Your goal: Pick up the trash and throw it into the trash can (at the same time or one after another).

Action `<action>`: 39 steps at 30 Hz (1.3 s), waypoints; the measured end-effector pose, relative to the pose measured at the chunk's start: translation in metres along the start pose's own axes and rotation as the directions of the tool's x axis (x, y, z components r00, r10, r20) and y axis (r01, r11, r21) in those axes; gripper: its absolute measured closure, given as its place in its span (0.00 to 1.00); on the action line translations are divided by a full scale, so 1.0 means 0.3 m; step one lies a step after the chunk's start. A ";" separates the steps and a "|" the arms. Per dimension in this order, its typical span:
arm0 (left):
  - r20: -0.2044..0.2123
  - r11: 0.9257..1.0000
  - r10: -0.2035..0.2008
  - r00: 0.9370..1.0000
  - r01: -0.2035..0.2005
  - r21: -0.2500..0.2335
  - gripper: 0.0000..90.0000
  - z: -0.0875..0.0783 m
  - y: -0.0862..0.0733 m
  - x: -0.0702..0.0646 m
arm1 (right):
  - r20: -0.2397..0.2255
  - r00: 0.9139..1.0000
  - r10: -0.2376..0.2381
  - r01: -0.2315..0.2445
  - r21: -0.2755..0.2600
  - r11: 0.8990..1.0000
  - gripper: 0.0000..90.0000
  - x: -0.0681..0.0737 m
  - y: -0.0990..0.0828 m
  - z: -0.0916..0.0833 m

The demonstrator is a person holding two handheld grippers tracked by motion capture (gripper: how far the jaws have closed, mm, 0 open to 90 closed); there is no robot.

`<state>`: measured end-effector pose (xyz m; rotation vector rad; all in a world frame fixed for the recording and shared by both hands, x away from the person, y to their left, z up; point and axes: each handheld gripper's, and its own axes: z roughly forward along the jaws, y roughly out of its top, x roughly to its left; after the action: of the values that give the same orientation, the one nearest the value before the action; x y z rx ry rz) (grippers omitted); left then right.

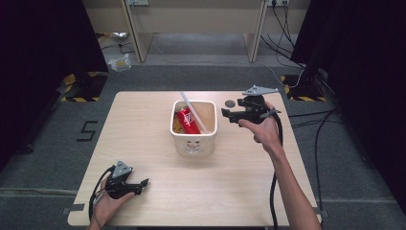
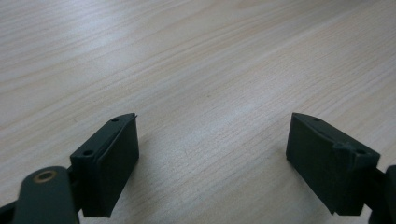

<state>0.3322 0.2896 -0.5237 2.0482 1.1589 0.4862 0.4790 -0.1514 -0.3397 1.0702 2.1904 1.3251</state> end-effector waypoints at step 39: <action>-0.001 1.000 0.000 1.000 0.000 -0.002 0.18 0.001 0.000 0.000 | 0.079 0.997 0.005 -0.008 0.028 1.000 0.24 -0.072 -0.166 -0.094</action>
<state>0.3323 0.2895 -0.5238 2.0463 1.1588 0.4880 0.4541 -0.1981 -0.3705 1.1216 2.1560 1.2363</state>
